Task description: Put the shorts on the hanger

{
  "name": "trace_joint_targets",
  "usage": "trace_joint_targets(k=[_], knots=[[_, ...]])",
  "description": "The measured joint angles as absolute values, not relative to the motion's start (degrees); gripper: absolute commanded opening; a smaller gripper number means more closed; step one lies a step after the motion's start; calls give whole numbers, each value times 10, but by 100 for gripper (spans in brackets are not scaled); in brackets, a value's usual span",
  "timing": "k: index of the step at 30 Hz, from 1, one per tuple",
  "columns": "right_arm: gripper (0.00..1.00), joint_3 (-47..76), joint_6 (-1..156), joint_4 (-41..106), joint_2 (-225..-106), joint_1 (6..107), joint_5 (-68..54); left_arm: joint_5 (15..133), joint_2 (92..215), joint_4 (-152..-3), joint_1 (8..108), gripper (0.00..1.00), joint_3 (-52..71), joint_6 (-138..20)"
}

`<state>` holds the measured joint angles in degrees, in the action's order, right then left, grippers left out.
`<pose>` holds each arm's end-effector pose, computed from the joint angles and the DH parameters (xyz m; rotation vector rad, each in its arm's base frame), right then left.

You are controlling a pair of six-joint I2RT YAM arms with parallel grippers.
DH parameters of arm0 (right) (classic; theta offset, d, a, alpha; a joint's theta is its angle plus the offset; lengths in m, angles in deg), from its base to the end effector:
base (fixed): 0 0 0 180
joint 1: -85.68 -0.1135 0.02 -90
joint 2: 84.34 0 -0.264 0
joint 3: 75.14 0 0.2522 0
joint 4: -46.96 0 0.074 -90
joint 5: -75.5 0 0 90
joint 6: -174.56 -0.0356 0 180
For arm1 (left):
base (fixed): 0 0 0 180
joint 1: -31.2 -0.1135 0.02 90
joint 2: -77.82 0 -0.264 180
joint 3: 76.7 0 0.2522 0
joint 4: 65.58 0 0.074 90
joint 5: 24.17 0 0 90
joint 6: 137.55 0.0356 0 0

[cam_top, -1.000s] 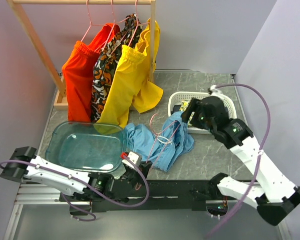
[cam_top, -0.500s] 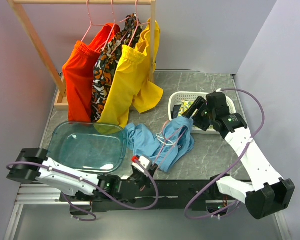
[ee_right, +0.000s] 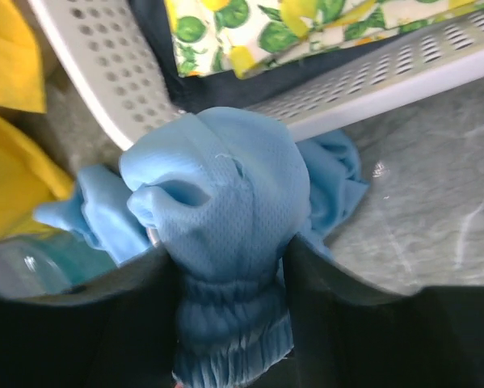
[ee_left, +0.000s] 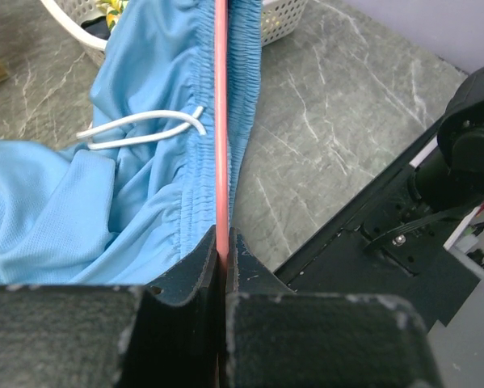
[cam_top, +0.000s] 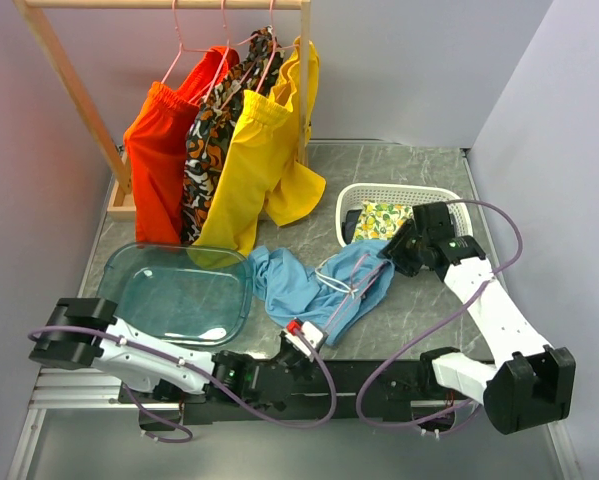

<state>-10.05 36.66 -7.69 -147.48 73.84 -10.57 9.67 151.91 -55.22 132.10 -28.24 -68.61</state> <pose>0.2140 0.0474 0.2705 0.7653 2.4470 0.5072 -0.0212 -0.2663 0.2336 0.5382 1.6808 -0.6683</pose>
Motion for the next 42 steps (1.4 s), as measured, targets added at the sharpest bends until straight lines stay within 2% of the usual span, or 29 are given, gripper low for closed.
trace_joint_targets(k=[6, 13, 16, 19, 20, 21, 23, 29, 31, 36, 42], knots=[[45, -124, 374, -59, -1468, 743, -86, 107, 1553, -551, 1320, 1, -267, -666], [41, -136, 378, -53, -1393, 730, -69, 140, 1573, -542, 1291, 2, -245, -668], [31, -151, 378, -47, -1372, 730, -67, 159, 1579, -537, 1282, 6, -240, -668], [15, -165, 374, -40, -1371, 730, -63, 183, 1594, -539, 1281, 28, -229, -668], [5, -168, 375, -38, -1372, 730, -59, 192, 1601, -540, 1281, 41, -226, -669], [1, -170, 376, -37, -1373, 730, -55, 199, 1606, -540, 1281, 47, -223, -671], [0, -174, 384, -38, -1374, 729, -46, 203, 1609, -540, 1279, 62, -217, -676], [0, -174, 402, -50, -1372, 727, -44, 249, 1568, -554, 1271, 74, -219, -718], [0, -172, 411, -55, -1369, 727, -44, 264, 1516, -567, 1271, 74, -236, -740], [0, -151, 438, -74, -1351, 721, -49, 267, 1413, -657, 1240, 66, -236, -828], [0, -90, 462, -114, -1332, 658, -107, 307, 1497, -799, 1143, 63, -168, -926]])
